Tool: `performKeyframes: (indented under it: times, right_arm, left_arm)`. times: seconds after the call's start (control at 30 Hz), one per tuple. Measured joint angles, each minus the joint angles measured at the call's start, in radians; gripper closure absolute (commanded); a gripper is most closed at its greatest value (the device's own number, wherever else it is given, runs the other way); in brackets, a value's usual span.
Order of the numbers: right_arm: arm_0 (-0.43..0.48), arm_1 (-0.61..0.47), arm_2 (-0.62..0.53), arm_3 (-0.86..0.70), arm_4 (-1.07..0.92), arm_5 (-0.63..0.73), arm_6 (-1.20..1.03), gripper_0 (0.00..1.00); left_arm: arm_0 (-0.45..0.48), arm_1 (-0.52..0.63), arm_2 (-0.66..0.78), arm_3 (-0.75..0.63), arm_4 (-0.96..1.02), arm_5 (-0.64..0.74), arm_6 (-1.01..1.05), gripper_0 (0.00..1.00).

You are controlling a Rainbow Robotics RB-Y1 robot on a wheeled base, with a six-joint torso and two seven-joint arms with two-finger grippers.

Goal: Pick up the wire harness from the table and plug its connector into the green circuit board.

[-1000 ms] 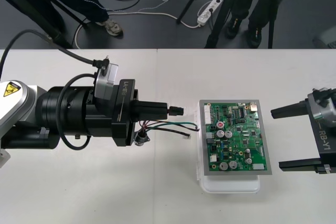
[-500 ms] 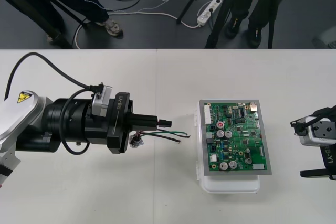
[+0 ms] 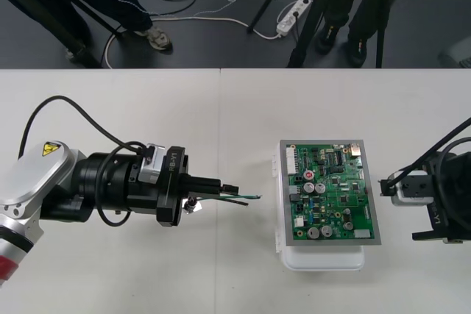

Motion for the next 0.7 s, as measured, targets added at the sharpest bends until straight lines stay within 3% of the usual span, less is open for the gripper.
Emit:
performKeyframes:
  times: [0.43,0.7]
  right_arm:
    - [-0.049,0.0,0.137,0.022,0.186,0.0,-0.03,0.0]
    - [-0.121,0.012,0.264,0.049,0.304,0.0,-0.031,0.0]
  left_arm:
    - [-0.001,-0.08,0.0,0.11,-0.093,-0.009,-0.022,1.0]
    - [-0.022,-0.155,0.0,0.27,-0.094,-0.042,-0.256,1.0]
